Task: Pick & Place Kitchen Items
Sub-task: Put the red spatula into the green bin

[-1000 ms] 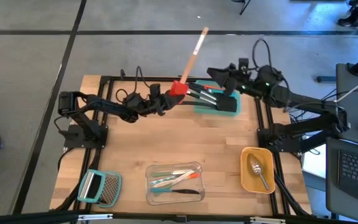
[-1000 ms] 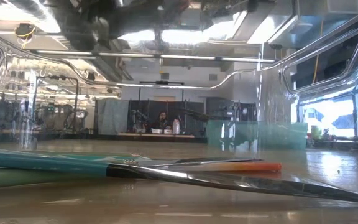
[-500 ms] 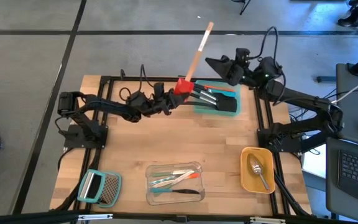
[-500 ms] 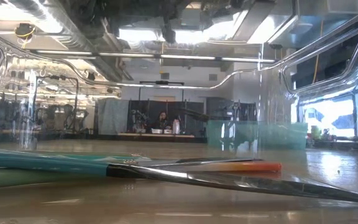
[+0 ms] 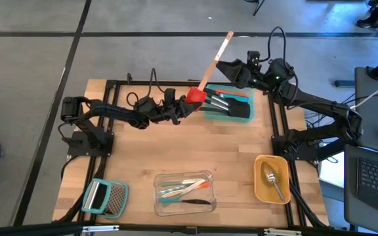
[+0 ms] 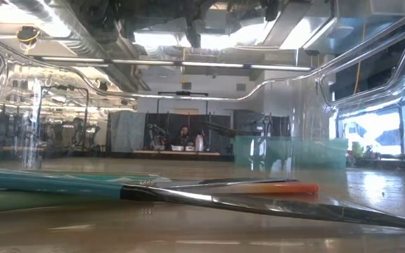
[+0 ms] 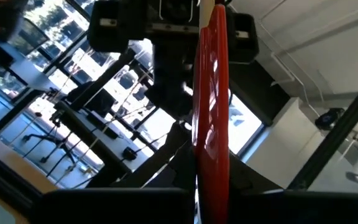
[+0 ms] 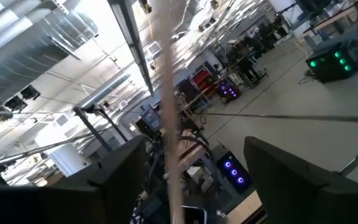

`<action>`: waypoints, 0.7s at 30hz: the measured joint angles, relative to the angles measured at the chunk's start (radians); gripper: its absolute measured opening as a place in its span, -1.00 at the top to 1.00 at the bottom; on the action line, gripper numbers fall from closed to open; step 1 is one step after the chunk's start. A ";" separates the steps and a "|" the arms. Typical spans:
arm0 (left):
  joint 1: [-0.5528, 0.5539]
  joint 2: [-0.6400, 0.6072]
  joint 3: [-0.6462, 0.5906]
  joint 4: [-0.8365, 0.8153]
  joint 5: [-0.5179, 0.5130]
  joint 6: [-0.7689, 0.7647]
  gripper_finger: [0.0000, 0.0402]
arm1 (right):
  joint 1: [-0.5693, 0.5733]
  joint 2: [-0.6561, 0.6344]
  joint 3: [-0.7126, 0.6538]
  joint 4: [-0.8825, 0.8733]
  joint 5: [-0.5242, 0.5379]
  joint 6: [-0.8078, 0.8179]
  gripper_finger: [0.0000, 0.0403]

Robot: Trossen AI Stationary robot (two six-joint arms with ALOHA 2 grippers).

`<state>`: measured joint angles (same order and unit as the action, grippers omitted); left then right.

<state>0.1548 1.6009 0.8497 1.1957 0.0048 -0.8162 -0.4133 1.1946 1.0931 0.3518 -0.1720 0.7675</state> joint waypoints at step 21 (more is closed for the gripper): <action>0.011 0.000 0.000 -0.059 0.047 -0.059 0.94 | 0.004 0.049 0.000 0.052 0.022 0.036 0.61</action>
<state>0.1658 1.6009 0.8497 1.1368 0.0518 -0.8748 -0.4095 1.2438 1.0931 0.4038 -0.1498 0.8036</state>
